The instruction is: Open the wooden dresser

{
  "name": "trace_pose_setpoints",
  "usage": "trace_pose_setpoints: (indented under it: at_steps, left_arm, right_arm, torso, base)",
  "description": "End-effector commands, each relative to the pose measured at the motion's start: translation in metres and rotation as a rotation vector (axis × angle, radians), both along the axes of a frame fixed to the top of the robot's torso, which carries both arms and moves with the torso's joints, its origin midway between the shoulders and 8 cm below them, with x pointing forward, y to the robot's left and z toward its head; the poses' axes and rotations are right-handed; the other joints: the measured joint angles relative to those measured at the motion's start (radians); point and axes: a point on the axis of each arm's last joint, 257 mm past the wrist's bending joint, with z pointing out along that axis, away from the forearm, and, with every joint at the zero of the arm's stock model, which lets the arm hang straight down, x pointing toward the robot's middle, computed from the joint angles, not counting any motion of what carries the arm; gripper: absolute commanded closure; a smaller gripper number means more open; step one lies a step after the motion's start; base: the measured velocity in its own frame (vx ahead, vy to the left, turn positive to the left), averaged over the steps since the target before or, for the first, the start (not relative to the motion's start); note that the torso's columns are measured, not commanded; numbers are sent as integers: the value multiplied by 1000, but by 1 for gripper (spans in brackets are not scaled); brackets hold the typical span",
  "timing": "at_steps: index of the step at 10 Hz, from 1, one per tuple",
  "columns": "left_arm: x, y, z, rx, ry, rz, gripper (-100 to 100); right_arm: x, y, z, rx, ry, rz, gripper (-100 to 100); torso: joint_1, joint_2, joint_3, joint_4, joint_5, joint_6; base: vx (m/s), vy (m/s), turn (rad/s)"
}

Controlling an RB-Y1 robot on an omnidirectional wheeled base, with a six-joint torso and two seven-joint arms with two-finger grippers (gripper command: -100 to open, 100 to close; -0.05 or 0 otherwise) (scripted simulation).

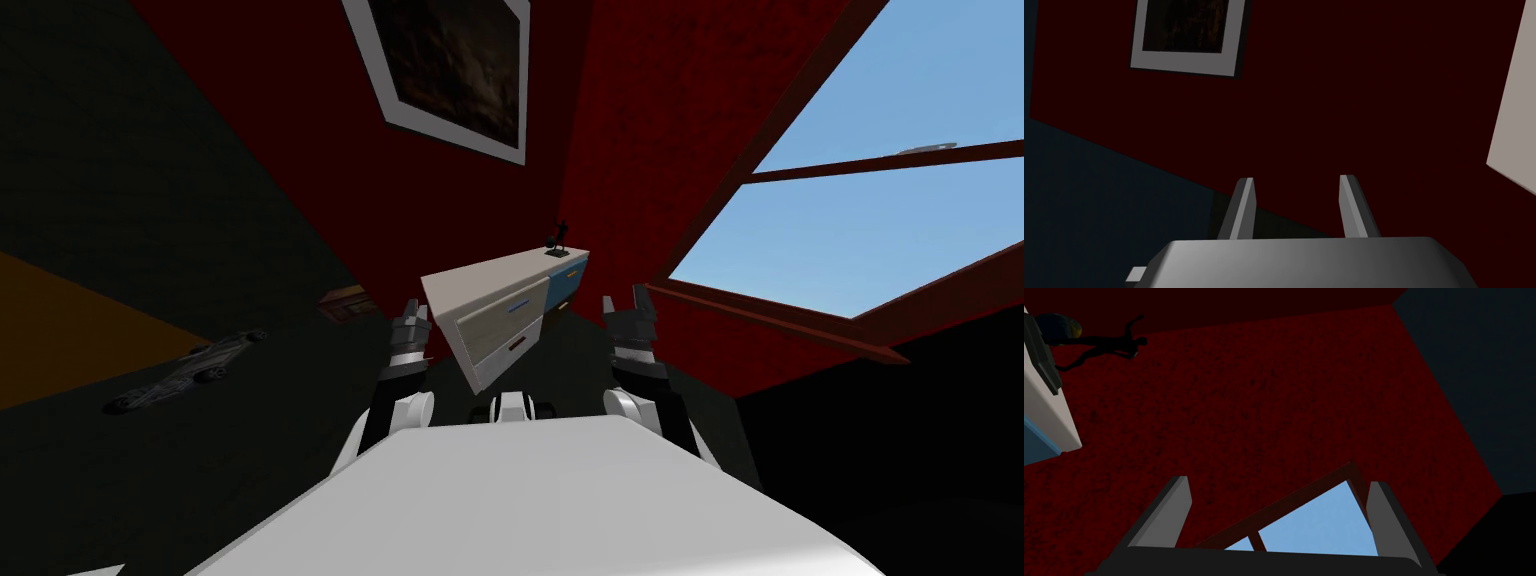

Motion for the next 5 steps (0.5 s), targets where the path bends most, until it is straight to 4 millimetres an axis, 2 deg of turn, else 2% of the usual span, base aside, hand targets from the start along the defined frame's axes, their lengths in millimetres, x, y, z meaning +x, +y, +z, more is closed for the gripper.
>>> trace_pose_setpoints:
  at_steps: [1, 3, 5]
  left_arm:
    - [0, 0, 0, 0, 0, 0, 0]
    - [0, 0, 0, 0, 0, 0, 0]
    - [0, 0, 0, 0, 0, 0, 0]
  right_arm:
    - [4, -3, -9, 48, 13, 62, -100]
    - [6, -9, -19, 118, 23, 111, -100]
    - [7, -14, -25, 169, 27, 142, -100]
  torso:
    - [0, 3, -4, 3, 0, 0]
    - [0, 3, -5, 4, 0, 0]
    - [1, 4, -5, 4, 0, 1]
  base:
    - [10, -21, 141]
    - [16, -26, 206]
    - [13, -20, 127]
